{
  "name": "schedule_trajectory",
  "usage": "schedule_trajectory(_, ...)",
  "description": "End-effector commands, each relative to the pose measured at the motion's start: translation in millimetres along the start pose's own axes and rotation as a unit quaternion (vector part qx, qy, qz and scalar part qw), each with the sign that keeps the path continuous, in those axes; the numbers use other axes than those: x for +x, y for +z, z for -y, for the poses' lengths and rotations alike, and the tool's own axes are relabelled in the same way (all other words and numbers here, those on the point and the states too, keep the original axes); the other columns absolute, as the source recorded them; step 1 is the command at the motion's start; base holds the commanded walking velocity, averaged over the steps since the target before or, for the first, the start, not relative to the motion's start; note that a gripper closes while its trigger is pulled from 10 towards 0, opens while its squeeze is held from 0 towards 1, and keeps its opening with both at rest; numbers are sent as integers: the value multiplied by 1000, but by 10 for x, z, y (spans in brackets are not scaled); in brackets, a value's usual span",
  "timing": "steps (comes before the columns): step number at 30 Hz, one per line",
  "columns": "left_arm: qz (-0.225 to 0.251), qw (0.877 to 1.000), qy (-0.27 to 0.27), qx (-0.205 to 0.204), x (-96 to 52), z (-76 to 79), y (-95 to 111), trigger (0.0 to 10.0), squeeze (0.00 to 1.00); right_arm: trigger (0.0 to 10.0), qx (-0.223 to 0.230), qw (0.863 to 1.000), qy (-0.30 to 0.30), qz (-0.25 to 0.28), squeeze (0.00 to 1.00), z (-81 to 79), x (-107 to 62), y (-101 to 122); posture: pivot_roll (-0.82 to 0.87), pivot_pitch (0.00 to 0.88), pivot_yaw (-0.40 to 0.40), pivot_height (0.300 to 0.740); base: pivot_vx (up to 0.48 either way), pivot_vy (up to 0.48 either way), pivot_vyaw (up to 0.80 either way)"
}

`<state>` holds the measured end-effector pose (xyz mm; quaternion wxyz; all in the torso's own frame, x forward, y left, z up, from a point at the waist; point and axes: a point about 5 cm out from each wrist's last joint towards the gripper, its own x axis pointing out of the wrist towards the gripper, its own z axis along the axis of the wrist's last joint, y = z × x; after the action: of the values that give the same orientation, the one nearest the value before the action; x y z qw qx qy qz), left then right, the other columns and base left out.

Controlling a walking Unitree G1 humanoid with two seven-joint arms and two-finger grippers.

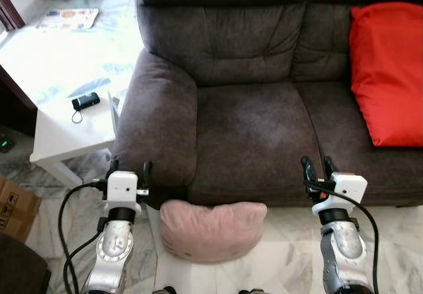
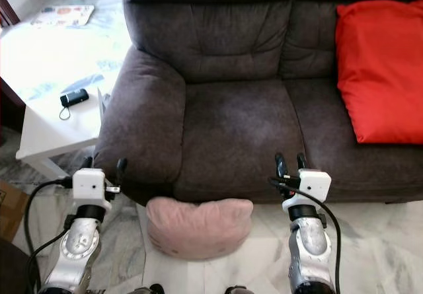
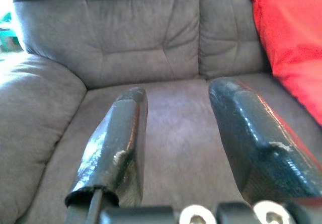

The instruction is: Move the pillow to the sofa from floor

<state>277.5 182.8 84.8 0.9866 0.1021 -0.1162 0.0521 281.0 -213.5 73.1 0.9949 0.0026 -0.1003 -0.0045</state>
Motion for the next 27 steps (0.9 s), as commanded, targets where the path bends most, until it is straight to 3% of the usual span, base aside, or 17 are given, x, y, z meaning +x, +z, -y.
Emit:
schedule_trajectory(1, -10, 1000, -3, 11, -61, 6, -16, 10000, 0, 10000, -2, 1000, 17, 14, 0, -27, -14, 80, -87, 176, -20, 740, 0, 0, 0)
schedule_trajectory(6, -17, 1000, -4, 8, -48, 44, -23, 10000, 0, 10000, -8, 999, 43, 16, 0, -52, 2, 130, -100, 150, -24, 740, 0, 0, 0)
schedule_trajectory(27, -8, 1000, -3, 4, 115, 55, 64, 10000, 0, 10000, 10, 1000, 5, 23, 0, -27, 135, 220, -72, 16, -5, 740, 0, 0, 0)
